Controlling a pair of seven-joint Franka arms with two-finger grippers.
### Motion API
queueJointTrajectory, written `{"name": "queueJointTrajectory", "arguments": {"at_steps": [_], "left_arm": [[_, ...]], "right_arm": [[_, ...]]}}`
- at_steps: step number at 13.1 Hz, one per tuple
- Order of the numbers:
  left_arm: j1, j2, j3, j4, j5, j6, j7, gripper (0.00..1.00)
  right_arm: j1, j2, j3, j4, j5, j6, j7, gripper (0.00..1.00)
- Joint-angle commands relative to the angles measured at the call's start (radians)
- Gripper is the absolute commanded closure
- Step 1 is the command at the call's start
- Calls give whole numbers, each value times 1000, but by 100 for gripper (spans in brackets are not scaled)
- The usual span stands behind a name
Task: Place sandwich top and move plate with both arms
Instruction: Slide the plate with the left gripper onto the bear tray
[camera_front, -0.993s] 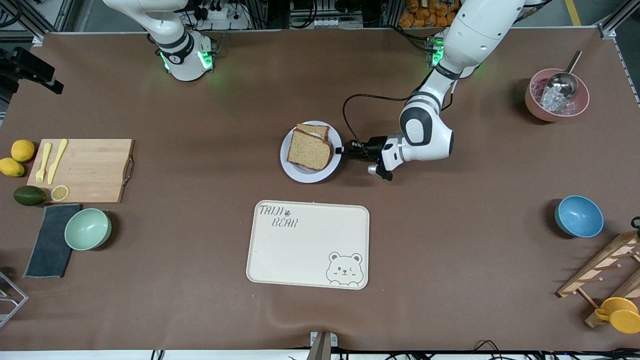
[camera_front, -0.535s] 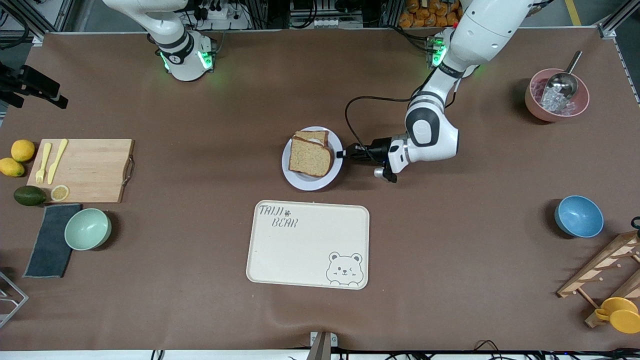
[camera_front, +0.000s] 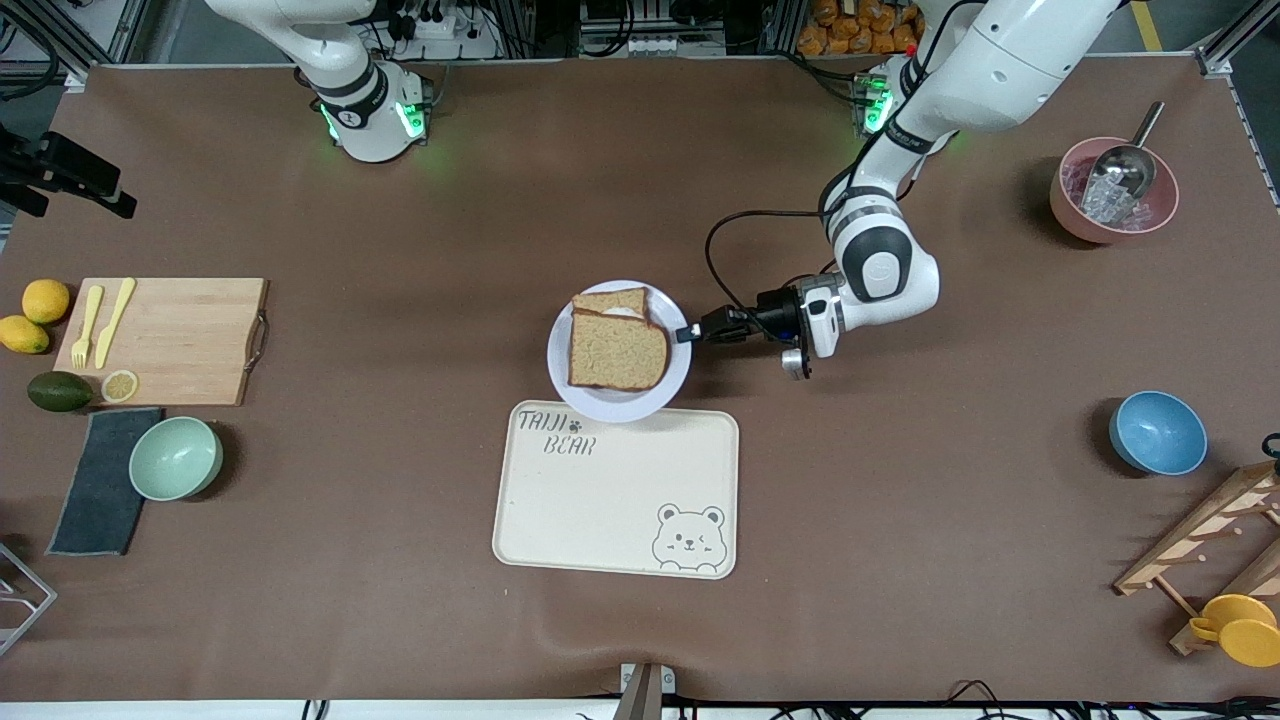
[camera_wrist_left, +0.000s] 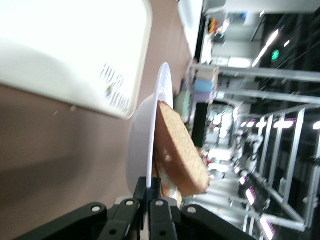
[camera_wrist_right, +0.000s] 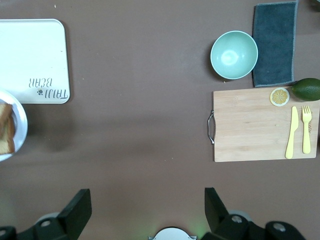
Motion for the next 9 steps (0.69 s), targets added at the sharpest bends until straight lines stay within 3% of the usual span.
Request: {"name": "queueJointTrajectory", "arguments": {"at_steps": [1, 9], "left_arm": [[3, 42, -15, 75, -149, -16, 94, 100], [-11, 242, -9, 281, -278, 31, 282, 100]], "right_arm": [[-7, 6, 12, 13, -21, -6, 0, 0], [-6, 8, 12, 8, -22, -9, 1, 0]]}}
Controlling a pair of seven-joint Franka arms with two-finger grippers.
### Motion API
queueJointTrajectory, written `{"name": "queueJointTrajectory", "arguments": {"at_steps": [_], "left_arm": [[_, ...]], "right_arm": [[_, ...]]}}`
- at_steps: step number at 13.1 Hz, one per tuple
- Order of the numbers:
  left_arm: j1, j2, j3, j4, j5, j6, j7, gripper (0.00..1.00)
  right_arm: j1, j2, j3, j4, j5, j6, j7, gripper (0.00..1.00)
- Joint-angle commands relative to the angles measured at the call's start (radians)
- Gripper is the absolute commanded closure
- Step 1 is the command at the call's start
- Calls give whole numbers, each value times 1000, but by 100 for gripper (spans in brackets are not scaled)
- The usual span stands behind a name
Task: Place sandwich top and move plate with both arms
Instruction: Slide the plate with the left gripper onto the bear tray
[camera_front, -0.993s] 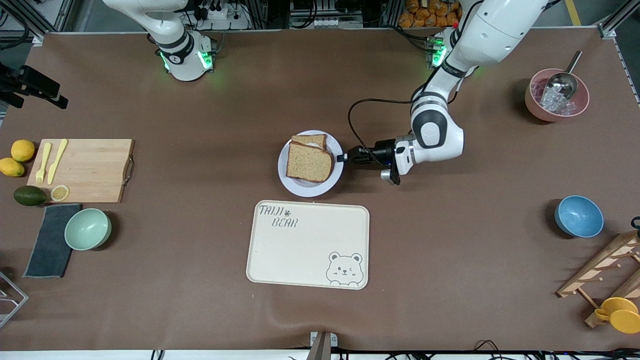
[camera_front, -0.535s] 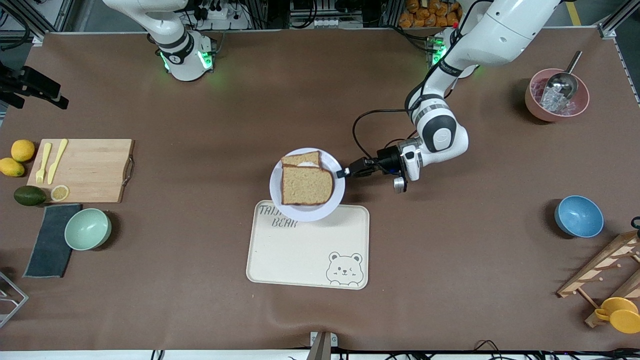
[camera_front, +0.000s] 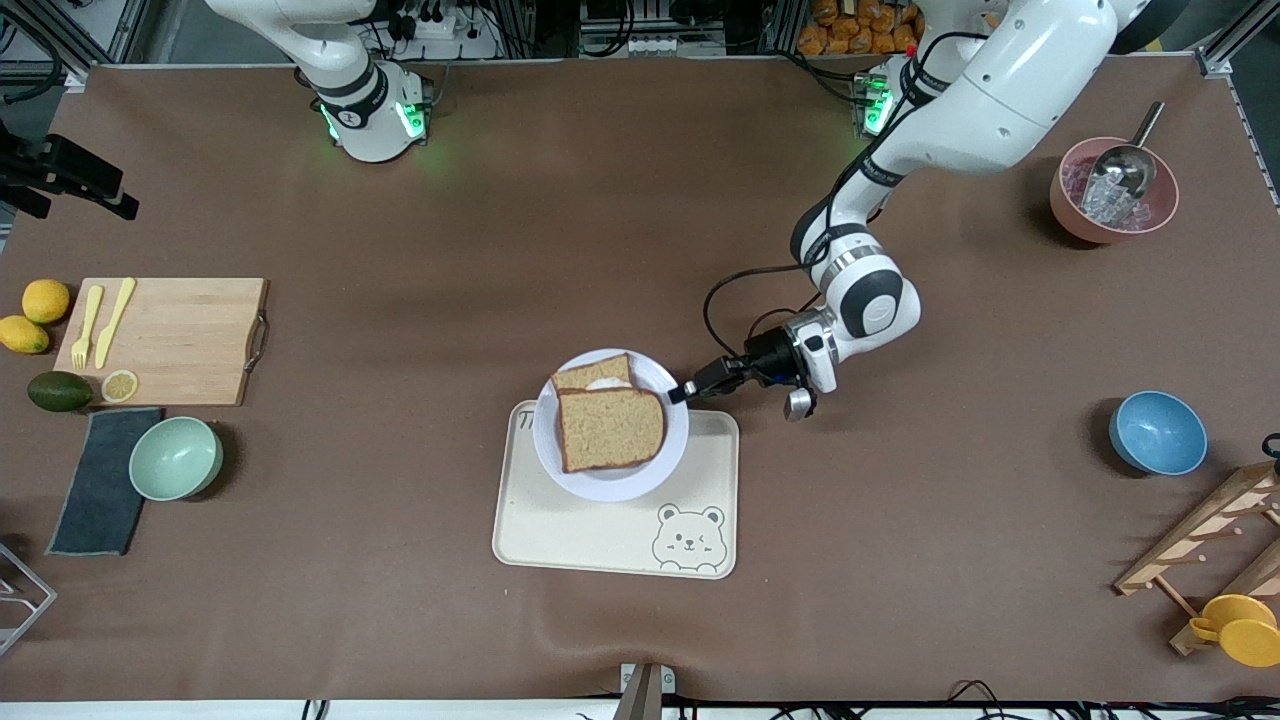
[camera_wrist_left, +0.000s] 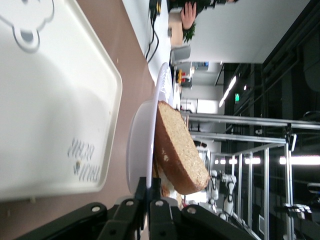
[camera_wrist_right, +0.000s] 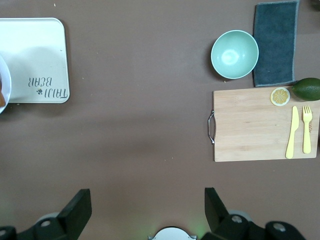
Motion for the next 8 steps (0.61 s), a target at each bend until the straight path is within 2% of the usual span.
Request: {"name": "queueJointTrajectory", "arguments": {"at_steps": [1, 8], "left_arm": [[-5, 84, -10, 91, -52, 11, 91, 100], [-11, 214, -9, 205, -47, 74, 163, 100]], "right_arm": [[-6, 4, 10, 7, -22, -10, 1, 0], [-7, 4, 9, 5, -17, -10, -8, 0]]}}
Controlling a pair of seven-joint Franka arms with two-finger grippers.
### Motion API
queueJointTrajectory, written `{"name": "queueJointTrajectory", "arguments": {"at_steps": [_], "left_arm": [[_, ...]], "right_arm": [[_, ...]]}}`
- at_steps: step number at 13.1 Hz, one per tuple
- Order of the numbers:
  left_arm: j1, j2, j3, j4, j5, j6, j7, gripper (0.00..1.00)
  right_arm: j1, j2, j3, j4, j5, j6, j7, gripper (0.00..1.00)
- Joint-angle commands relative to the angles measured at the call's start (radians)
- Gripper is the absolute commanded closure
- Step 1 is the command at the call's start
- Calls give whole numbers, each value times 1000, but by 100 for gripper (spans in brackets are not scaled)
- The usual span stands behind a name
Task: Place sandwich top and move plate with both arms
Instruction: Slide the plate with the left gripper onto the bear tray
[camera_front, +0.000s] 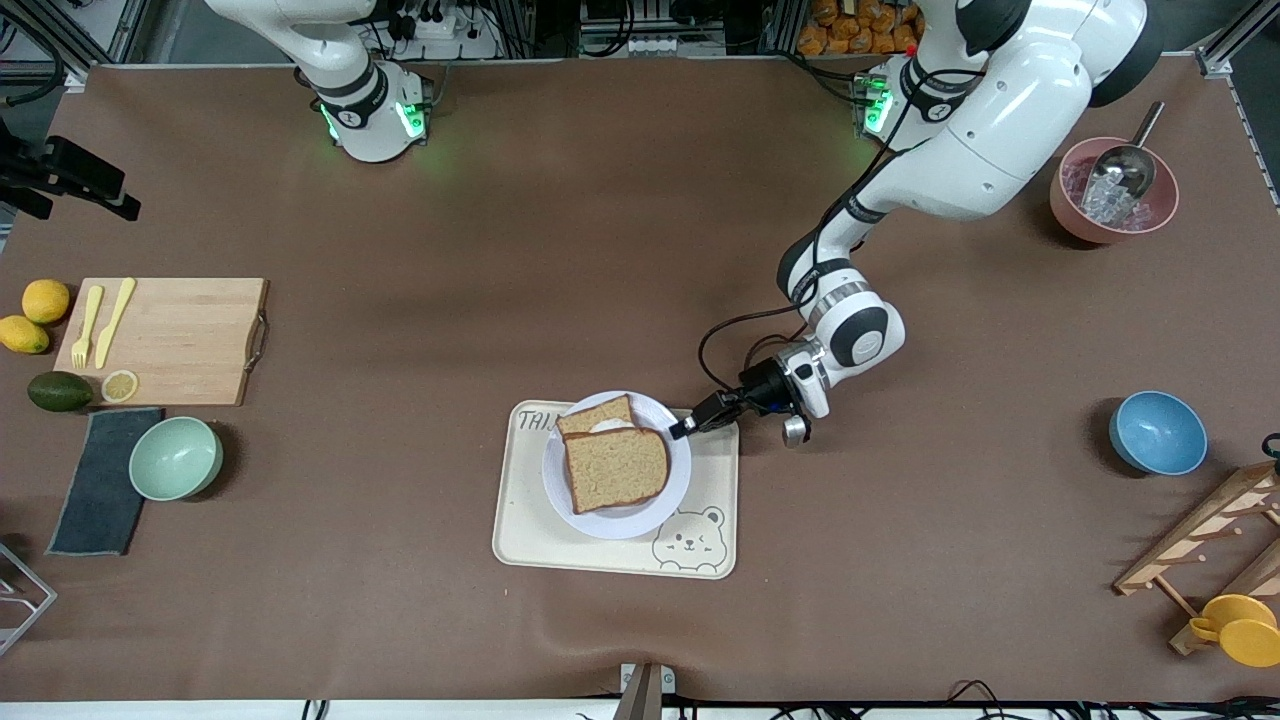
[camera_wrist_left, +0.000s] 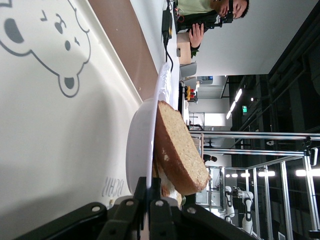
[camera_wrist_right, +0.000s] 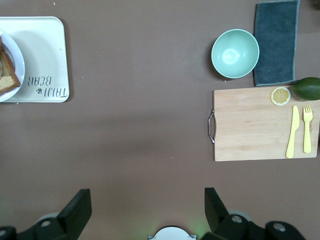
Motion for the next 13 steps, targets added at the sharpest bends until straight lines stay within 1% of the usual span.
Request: {"name": "queueJointTrajectory", "arguments": {"at_steps": [1, 3, 5, 6, 7, 8, 9, 10, 13], "left_arm": [[-7, 69, -9, 69, -31, 8, 70, 100], [-21, 103, -6, 92, -31, 8, 95, 100], [-65, 114, 48, 104, -31, 8, 122, 98], [-83, 114, 69, 104, -32, 6, 127, 69], [-85, 110, 77, 104, -33, 8, 150, 1], [-74, 107, 77, 104, -39, 8, 200, 0], [-65, 100, 77, 103, -37, 8, 207, 0], [-58, 93, 76, 100, -37, 8, 201, 0], [-58, 50, 71, 92, -94, 11, 182, 0]], "right_arm": [[-7, 1, 8, 4, -16, -10, -9, 0], [-7, 1, 8, 2, -11, -10, -8, 0], [-10, 1, 8, 4, -8, -12, -8, 0], [-10, 1, 8, 4, -8, -12, -8, 0], [-10, 3, 8, 4, -8, -10, -8, 0], [-9, 3, 8, 4, -8, -10, -8, 0], [-7, 3, 9, 4, -8, -7, -5, 0], [-7, 3, 8, 4, -6, -7, -5, 0], [-6, 6, 9, 4, -6, -10, -2, 0]]}}
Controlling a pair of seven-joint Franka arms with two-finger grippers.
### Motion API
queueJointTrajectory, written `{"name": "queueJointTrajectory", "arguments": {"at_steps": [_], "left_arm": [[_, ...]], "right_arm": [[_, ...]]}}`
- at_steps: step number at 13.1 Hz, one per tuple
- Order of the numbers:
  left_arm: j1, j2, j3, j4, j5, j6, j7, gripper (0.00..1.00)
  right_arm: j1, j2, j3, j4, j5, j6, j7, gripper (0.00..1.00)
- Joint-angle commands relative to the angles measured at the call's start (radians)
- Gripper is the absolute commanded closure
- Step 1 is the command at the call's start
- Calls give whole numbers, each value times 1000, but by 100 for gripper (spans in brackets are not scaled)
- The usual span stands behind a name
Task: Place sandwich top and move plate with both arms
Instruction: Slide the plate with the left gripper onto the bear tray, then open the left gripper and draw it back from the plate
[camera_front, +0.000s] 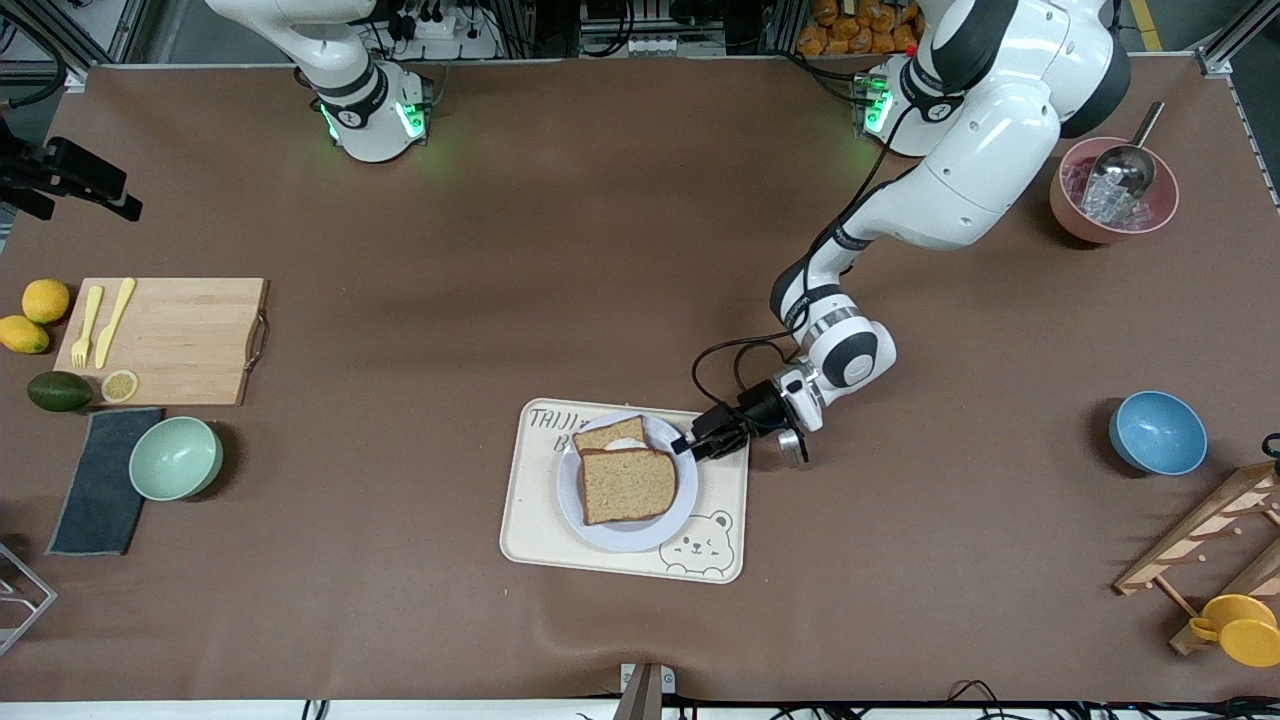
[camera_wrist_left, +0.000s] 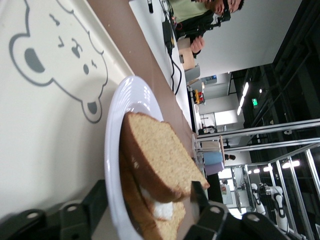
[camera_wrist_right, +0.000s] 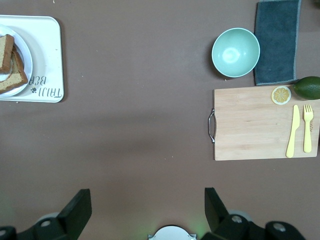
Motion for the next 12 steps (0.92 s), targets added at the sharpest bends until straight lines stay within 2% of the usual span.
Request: {"name": "queueJointTrajectory", "arguments": {"at_steps": [1, 5, 9, 10, 12], "left_arm": [[-3, -58, -1, -17, -56, 24, -3, 0], [-4, -173, -35, -33, -56, 223, -162, 0], [-15, -249, -41, -27, -41, 473, -190, 0], [-15, -252, -41, -22, -36, 503, -190, 0], [-3, -252, -38, -20, 57, 533, -192, 0]], "right_arm": [[-6, 4, 9, 3, -8, -9, -2, 0], [-13, 7, 9, 3, -10, -31, 1, 0], [-13, 19, 7, 5, -23, -28, 1, 0], [-16, 20, 7, 5, -25, -29, 1, 0], [-32, 22, 7, 5, -25, -29, -1, 0]]}}
